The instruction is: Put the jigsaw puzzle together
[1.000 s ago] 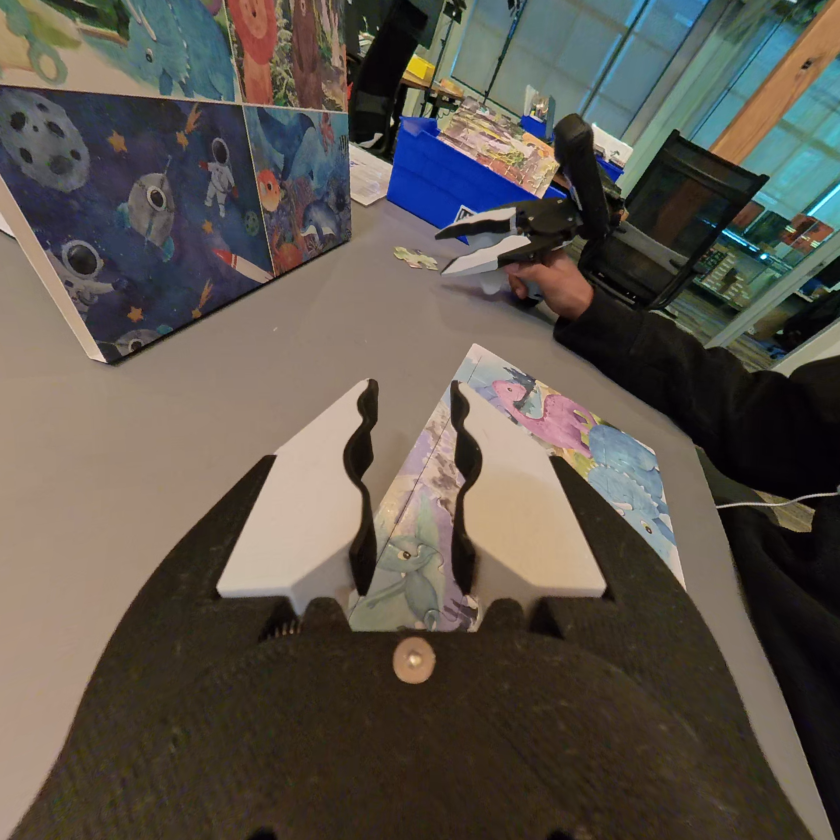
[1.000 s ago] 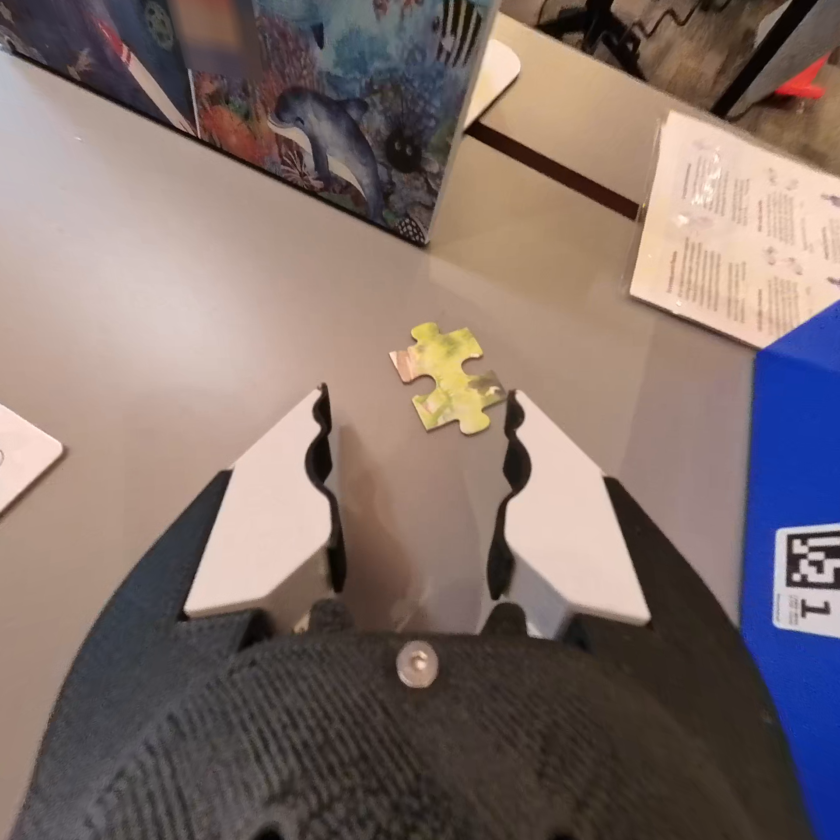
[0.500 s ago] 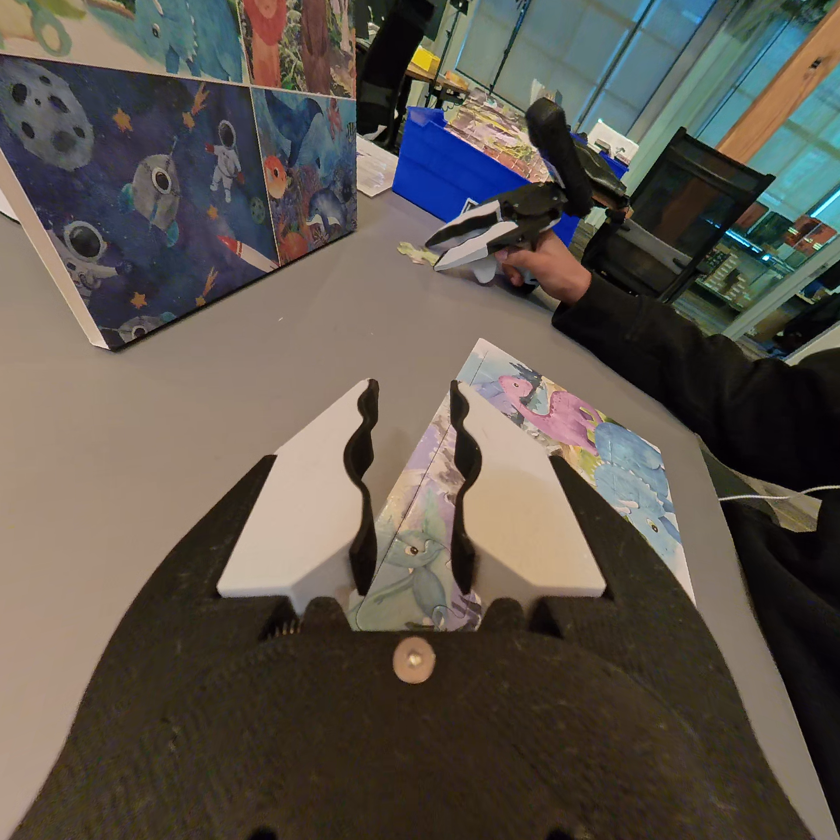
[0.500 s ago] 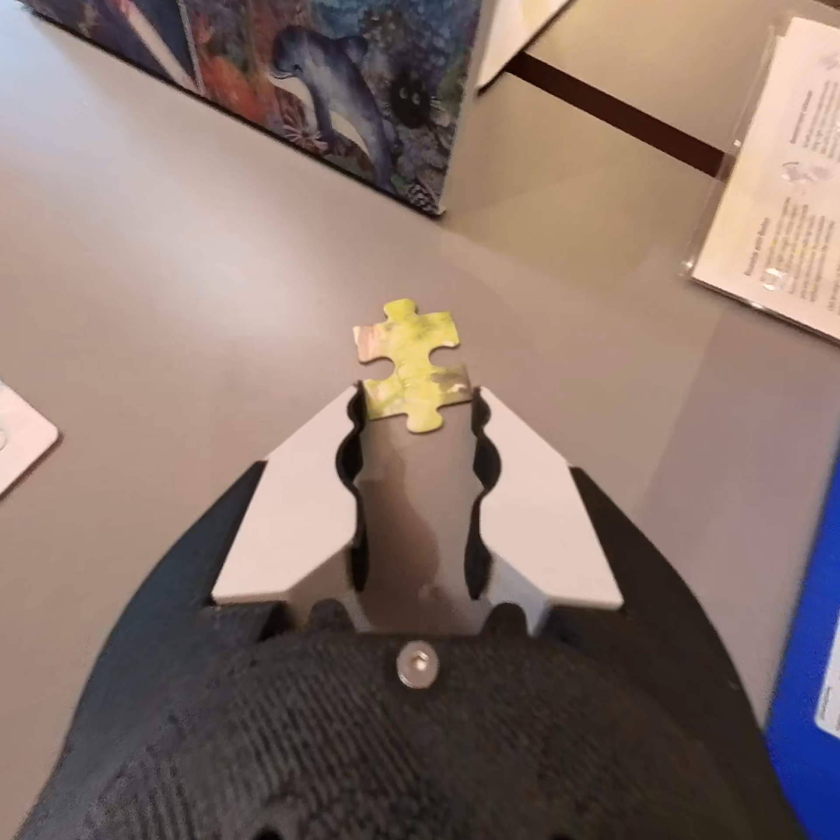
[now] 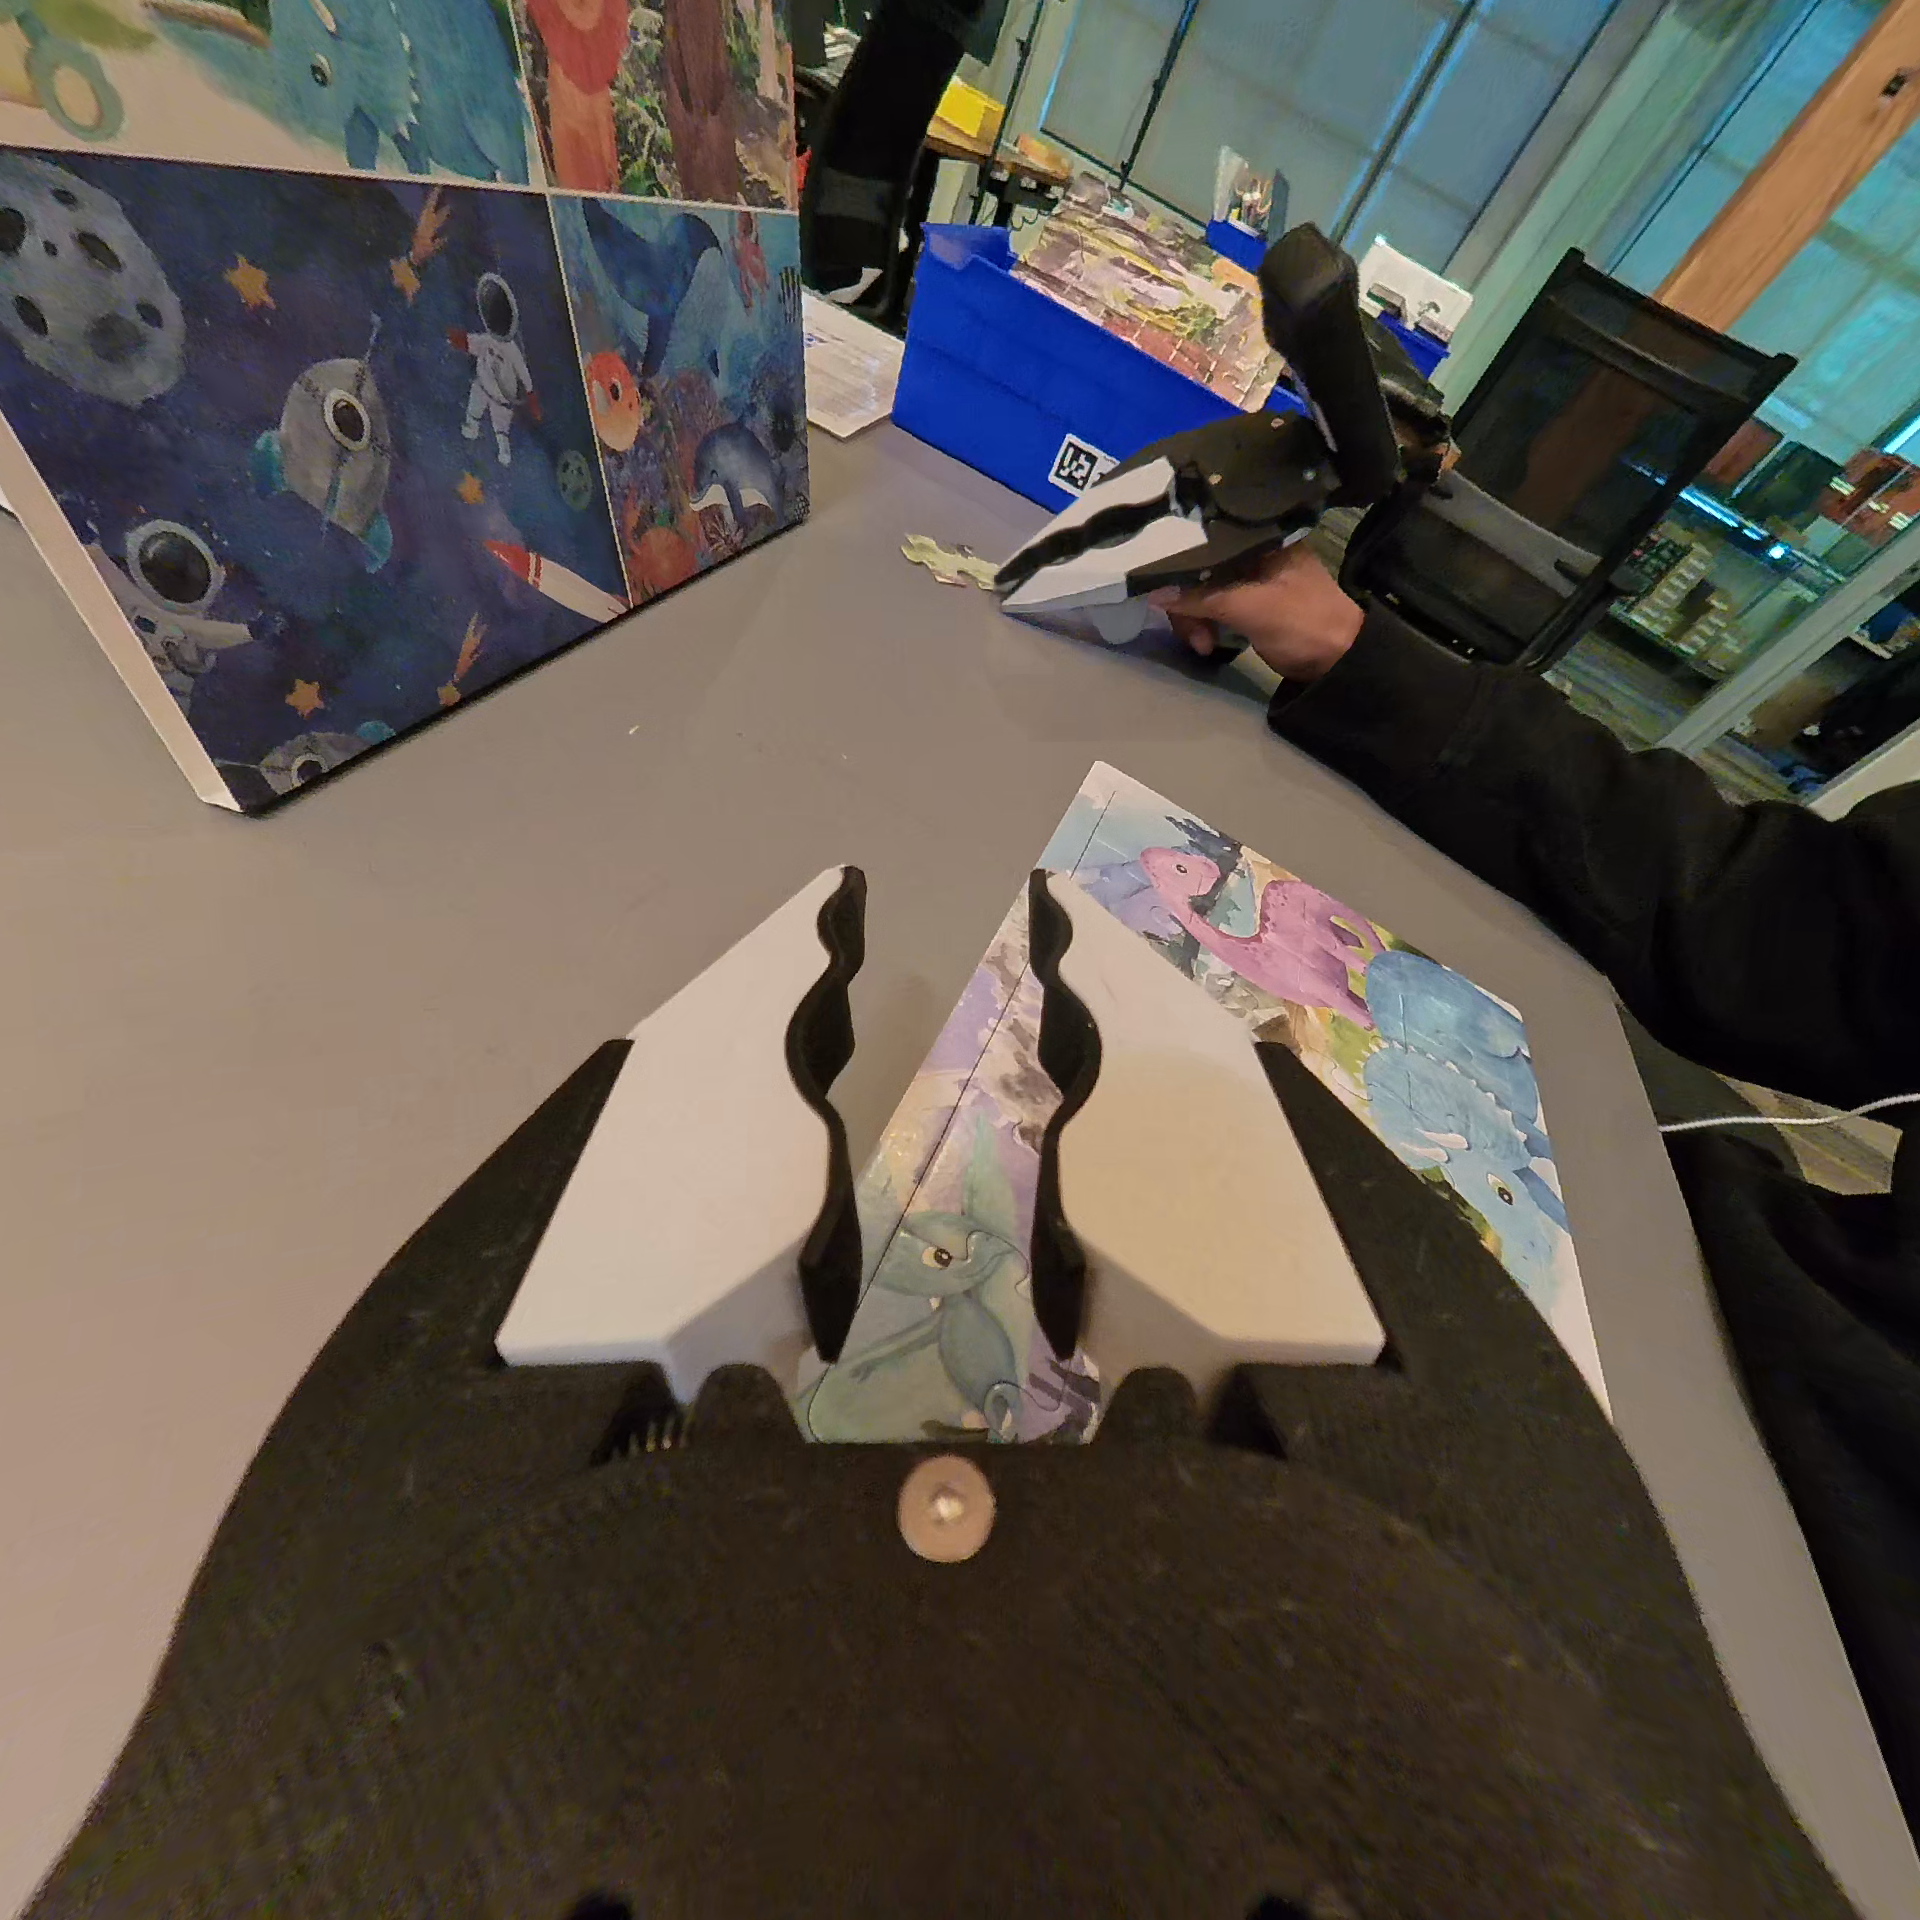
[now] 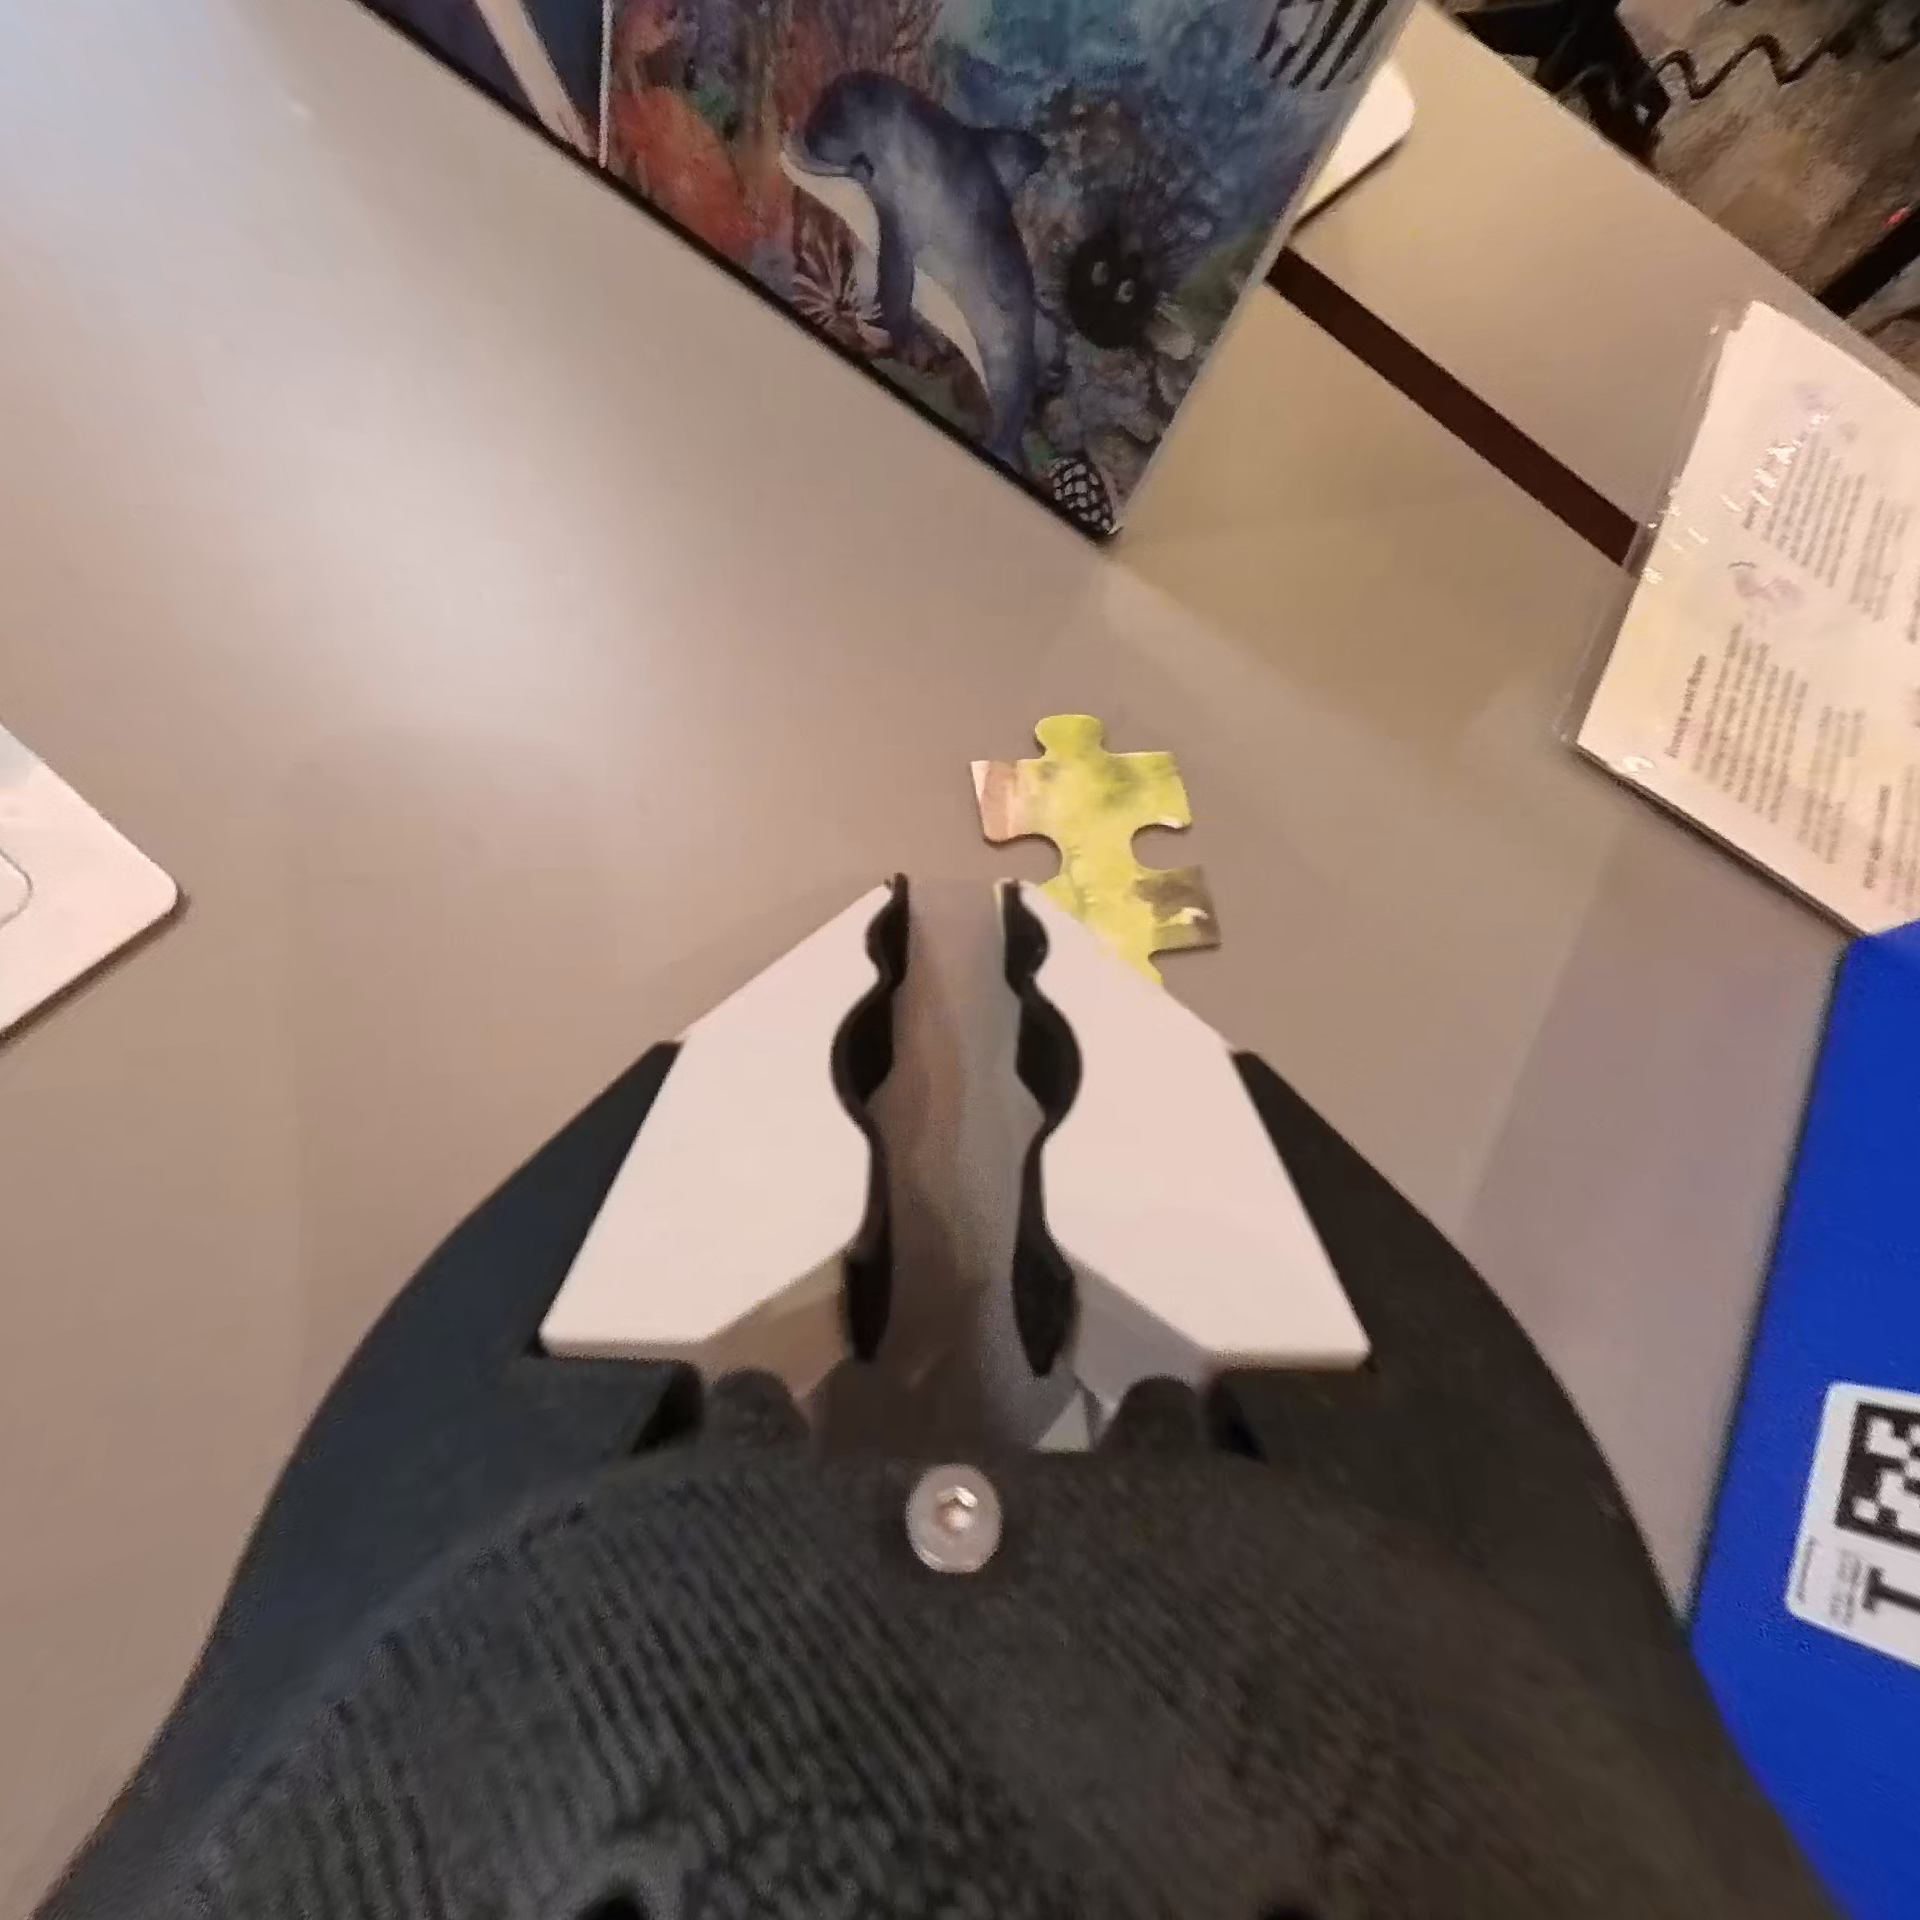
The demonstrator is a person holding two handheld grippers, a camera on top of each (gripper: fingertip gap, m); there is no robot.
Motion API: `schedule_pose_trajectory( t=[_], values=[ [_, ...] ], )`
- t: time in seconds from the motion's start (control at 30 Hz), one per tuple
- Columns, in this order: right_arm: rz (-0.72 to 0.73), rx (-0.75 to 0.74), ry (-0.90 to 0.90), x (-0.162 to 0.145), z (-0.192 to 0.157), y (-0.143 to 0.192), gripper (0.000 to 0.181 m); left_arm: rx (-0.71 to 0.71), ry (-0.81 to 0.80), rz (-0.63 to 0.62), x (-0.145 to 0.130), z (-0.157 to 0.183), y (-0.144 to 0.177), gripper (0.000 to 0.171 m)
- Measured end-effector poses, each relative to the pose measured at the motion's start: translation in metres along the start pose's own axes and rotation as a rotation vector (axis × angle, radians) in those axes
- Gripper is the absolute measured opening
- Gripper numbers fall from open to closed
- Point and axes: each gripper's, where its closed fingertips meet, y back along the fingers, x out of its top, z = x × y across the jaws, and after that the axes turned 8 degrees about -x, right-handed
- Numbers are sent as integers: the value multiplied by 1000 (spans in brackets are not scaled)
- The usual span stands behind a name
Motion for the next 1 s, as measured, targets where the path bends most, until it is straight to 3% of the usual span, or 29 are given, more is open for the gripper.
schedule_pose_trajectory(
  t=[0.17, 0.23, 1.0],
  values=[
    [30, -16, -172, 4, 20, 3, 59, 0, -1, -2, 0, 0, 0, 30],
    [0, 26, -226, 0, 19, 1, 69, 0, 1, -4, -1, 0, -1, 30],
    [-57, 48, -146, 1, 2, -11, 67, -5, 11, -2, -2, -1, -1, 29]
  ],
)
